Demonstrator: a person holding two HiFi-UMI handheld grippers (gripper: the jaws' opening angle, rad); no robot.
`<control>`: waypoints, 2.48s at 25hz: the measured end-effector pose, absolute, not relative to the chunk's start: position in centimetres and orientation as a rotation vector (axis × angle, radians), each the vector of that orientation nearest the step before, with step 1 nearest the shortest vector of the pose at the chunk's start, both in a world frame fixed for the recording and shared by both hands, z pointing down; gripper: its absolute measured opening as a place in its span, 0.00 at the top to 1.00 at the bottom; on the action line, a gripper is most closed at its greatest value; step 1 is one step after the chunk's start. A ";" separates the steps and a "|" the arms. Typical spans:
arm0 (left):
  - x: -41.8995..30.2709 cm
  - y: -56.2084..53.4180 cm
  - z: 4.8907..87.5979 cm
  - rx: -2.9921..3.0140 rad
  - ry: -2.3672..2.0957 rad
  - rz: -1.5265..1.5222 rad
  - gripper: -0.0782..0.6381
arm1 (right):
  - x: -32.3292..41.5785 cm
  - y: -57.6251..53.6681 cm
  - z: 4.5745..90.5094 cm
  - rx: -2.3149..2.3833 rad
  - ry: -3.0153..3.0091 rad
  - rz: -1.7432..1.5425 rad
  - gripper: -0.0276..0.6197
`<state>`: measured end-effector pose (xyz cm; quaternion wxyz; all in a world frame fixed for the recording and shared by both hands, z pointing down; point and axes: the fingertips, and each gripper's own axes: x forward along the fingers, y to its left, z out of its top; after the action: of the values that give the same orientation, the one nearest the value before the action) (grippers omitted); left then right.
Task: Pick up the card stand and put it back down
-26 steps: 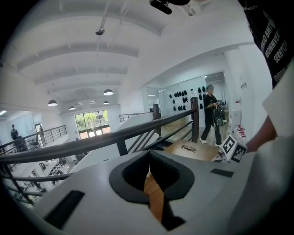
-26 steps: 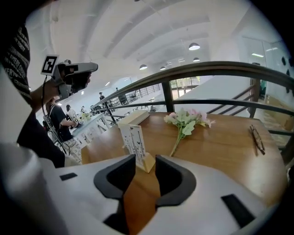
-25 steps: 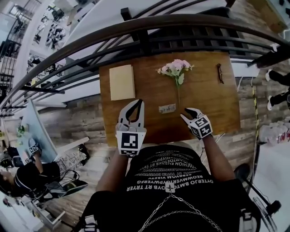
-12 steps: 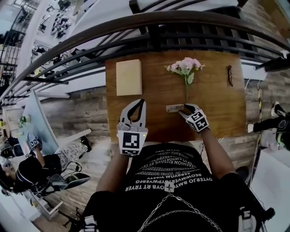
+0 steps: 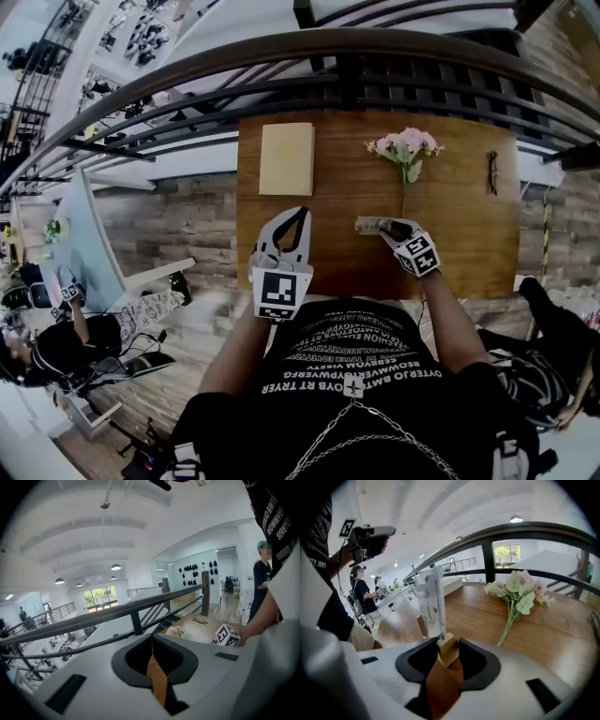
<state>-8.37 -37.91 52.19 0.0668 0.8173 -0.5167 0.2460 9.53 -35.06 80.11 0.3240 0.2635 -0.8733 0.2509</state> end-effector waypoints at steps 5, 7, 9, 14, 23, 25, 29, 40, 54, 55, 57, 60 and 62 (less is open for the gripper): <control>-8.0 -37.7 52.0 2.476 -1.541 0.742 0.85 | 10.4 -35.0 79.8 0.744 -2.275 0.753 0.73; -7.8 -37.6 51.9 2.480 -1.539 0.739 0.85 | 10.8 -34.8 79.5 0.749 -2.268 0.764 0.73; -7.6 -37.4 51.7 2.489 -1.534 0.737 0.85 | 11.3 -34.7 79.2 0.758 -2.262 0.769 0.73; -6.5 -37.4 51.7 2.510 -1.520 0.742 0.85 | 12.2 -35.2 77.9 0.788 -2.284 0.787 0.73; -6.4 -36.4 49.8 2.534 -1.538 0.690 0.85 | 12.9 -35.7 72.0 0.853 -2.317 0.799 0.73; -6.1 -36.2 49.5 2.540 -1.540 0.679 0.85 | 12.9 -35.6 70.6 0.848 -2.326 0.784 0.73; -5.5 -35.6 49.4 2.552 -1.533 0.661 0.85 | 12.5 -35.5 68.0 0.831 -2.350 0.749 0.73; -4.9 -34.0 48.6 2.554 -1.558 0.604 0.85 | 12.4 -35.6 61.5 0.823 -2.395 0.702 0.73; -4.1 -31.9 48.1 2.566 -1.585 0.561 0.85 | 12.6 -35.4 54.6 0.832 -2.468 0.558 0.73; -4.0 -31.7 48.2 2.567 -1.585 0.560 0.85 | 12.5 -35.5 54.2 0.834 -2.472 0.554 0.73; -4.1 -31.5 48.2 2.566 -1.585 0.559 0.85 | 12.5 -35.7 53.3 0.839 -2.478 0.552 0.73; -4.3 -31.2 48.2 2.560 -1.591 0.555 0.85 | 12.5 -35.9 51.9 0.841 -2.488 0.545 0.73; -4.3 -30.8 48.2 2.555 -1.599 0.555 0.85 | 12.5 -35.9 50.9 0.837 -2.500 0.525 0.73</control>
<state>-4.29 -30.84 48.25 0.0384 0.8331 -0.5212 0.1810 12.54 -35.91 50.91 0.2247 0.3035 -0.9062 0.1901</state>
